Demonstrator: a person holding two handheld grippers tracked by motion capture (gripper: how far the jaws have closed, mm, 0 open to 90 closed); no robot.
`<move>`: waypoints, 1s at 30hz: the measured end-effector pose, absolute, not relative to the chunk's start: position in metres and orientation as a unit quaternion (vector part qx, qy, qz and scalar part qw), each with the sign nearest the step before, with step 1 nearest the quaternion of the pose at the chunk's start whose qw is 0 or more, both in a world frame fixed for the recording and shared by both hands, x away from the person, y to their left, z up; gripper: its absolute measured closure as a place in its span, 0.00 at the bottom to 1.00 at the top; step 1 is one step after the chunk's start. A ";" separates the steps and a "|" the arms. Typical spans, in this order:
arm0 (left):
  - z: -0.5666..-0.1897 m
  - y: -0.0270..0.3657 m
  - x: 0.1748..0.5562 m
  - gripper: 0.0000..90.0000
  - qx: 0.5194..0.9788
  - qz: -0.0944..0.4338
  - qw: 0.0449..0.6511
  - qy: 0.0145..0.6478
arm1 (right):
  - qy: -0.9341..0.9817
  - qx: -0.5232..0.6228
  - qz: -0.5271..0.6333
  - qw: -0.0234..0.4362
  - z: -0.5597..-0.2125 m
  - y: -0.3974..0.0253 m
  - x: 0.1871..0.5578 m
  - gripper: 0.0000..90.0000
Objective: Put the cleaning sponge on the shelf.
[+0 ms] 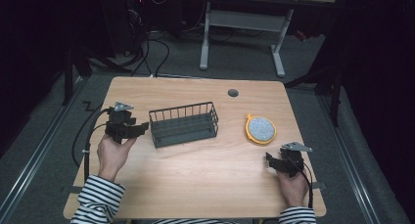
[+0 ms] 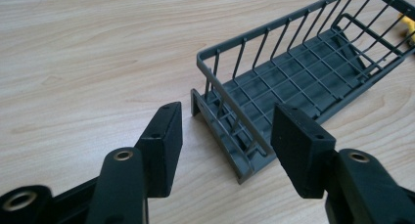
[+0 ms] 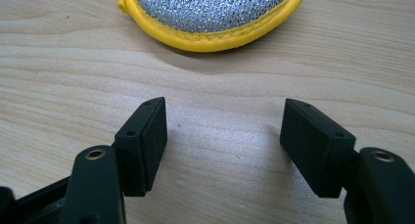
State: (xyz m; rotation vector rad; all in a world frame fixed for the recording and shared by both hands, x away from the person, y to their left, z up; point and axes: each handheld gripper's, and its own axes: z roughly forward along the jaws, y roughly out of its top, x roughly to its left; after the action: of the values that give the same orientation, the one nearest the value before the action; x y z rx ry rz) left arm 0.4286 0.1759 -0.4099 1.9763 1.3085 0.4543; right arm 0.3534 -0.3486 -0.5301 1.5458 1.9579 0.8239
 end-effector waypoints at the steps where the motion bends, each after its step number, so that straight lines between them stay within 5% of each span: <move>1: -0.410 0.176 0.429 0.51 0.765 0.176 0.356 0.507 | 0.721 0.569 0.303 0.254 -0.530 -0.349 0.353 0.38; 22: -0.421 0.145 0.475 0.54 0.783 0.155 0.274 0.536 | 0.725 0.563 0.299 0.262 -0.530 -0.346 0.352 0.38; 30: -0.426 0.141 0.479 0.64 0.782 0.160 0.270 0.538 | 0.725 0.562 0.300 0.261 -0.530 -0.346 0.352 0.38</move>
State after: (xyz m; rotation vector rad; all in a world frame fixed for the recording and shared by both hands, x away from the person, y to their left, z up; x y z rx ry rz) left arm 0.4790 0.1406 -0.4263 2.1081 1.4484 0.4315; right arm 0.3516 -0.3462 -0.5300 1.5216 1.9630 0.8109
